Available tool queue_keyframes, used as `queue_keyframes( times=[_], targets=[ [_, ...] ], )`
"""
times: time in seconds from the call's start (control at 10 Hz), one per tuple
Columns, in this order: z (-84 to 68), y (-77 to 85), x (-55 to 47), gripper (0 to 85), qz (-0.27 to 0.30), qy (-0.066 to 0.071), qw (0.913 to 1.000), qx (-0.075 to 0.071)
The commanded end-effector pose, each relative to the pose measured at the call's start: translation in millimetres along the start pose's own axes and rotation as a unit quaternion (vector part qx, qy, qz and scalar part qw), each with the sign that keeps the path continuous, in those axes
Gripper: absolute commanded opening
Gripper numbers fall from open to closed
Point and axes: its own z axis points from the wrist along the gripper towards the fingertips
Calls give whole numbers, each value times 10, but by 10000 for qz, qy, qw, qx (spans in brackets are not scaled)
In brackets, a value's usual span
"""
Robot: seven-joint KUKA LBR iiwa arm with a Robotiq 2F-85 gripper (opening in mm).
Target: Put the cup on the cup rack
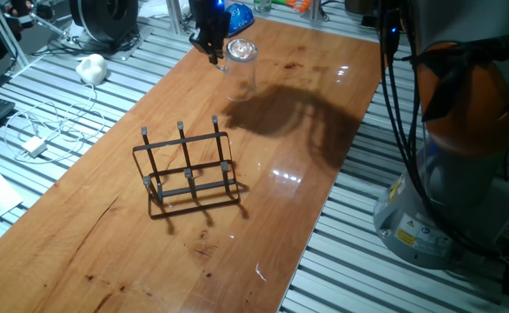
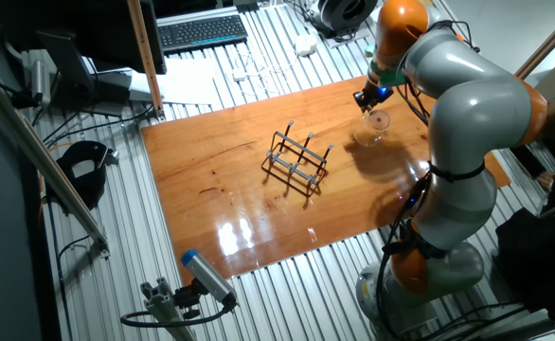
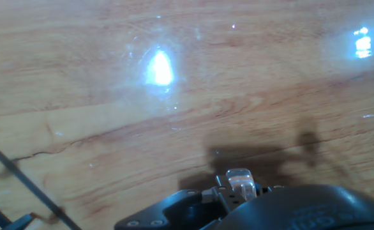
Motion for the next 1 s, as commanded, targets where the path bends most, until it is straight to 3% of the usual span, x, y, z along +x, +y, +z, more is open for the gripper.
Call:
queue_keyframes(
  times=[0.0,0.6,0.9],
  targets=[
    [-11,13,2,0,8,0,10000,7],
    [-107,154,0,0,160,45,9998,-50],
    [-178,195,-90,0,267,55,9996,-63]
  ],
)
